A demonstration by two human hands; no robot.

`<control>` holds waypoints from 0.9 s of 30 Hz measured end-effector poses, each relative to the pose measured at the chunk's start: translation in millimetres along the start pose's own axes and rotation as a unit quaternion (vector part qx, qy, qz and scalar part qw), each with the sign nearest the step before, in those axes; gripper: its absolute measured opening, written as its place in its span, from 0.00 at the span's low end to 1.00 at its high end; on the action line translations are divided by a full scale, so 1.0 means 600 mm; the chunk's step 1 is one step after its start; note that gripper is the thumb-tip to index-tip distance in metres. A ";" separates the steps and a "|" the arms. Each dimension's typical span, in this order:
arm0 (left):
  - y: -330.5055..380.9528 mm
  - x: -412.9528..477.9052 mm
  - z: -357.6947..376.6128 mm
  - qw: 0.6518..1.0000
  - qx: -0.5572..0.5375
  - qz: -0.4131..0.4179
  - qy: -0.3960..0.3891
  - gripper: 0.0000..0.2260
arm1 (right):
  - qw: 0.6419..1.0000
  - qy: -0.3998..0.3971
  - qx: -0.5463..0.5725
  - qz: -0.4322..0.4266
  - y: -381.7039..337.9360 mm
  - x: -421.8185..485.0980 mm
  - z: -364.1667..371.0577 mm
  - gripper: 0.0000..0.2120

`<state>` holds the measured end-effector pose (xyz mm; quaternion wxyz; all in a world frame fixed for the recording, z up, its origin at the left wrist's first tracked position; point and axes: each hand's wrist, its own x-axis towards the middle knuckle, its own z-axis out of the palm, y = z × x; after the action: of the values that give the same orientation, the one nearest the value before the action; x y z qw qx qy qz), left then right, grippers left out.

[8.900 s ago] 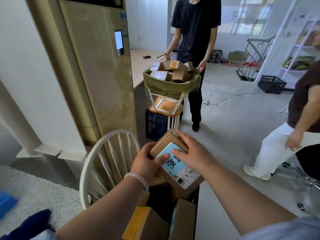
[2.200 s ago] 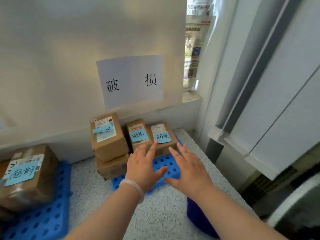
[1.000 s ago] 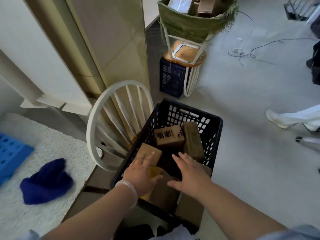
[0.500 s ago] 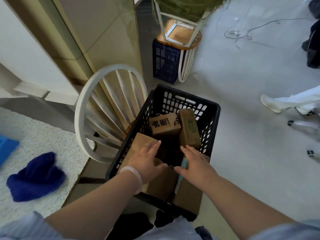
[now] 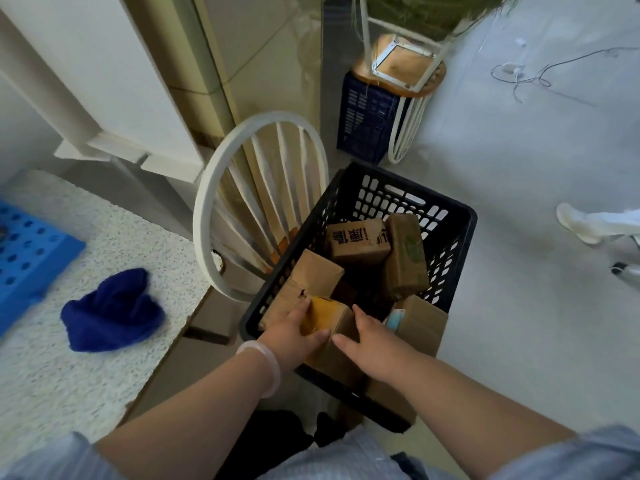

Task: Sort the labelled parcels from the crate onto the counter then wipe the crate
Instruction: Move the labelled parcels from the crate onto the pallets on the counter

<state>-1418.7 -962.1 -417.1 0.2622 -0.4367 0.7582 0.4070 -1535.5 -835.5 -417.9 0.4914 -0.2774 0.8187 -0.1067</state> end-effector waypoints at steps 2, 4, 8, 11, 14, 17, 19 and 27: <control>0.003 -0.009 -0.002 0.999 -0.012 0.007 0.029 0.35 | 1.000 0.006 0.024 0.004 -0.008 -0.005 -0.002 0.39; 0.008 -0.019 -0.009 0.997 -0.025 0.025 0.066 0.35 | 0.998 0.022 0.065 -0.003 -0.017 -0.012 -0.006 0.37; 0.031 -0.045 -0.030 0.983 -0.081 0.081 0.145 0.36 | 0.983 0.099 0.150 -0.034 -0.046 -0.032 -0.035 0.33; 0.052 -0.065 -0.043 0.962 -0.097 0.128 0.221 0.41 | 0.970 0.122 0.205 -0.052 -0.063 -0.045 -0.069 0.33; 0.069 -0.086 -0.053 0.944 -0.086 0.170 0.271 0.43 | 0.947 0.106 0.301 -0.040 -0.074 -0.058 -0.101 0.34; 0.086 -0.106 -0.052 0.915 0.009 0.250 0.316 0.37 | 0.921 0.115 0.372 -0.001 -0.082 -0.073 -0.128 0.34; 0.094 -0.115 -0.048 0.894 0.063 0.295 0.332 0.34 | 0.912 0.118 0.391 0.016 -0.081 -0.079 -0.140 0.36; 0.105 -0.123 -0.034 0.880 0.032 0.343 0.328 0.21 | 0.886 0.123 0.447 -0.012 -0.052 -0.080 -0.151 0.36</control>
<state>-1439.1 -928.1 -326.2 -0.1437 -0.2489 0.9159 0.2802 -1585.7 -843.3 -323.6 0.4576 -0.0229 0.7346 -0.5005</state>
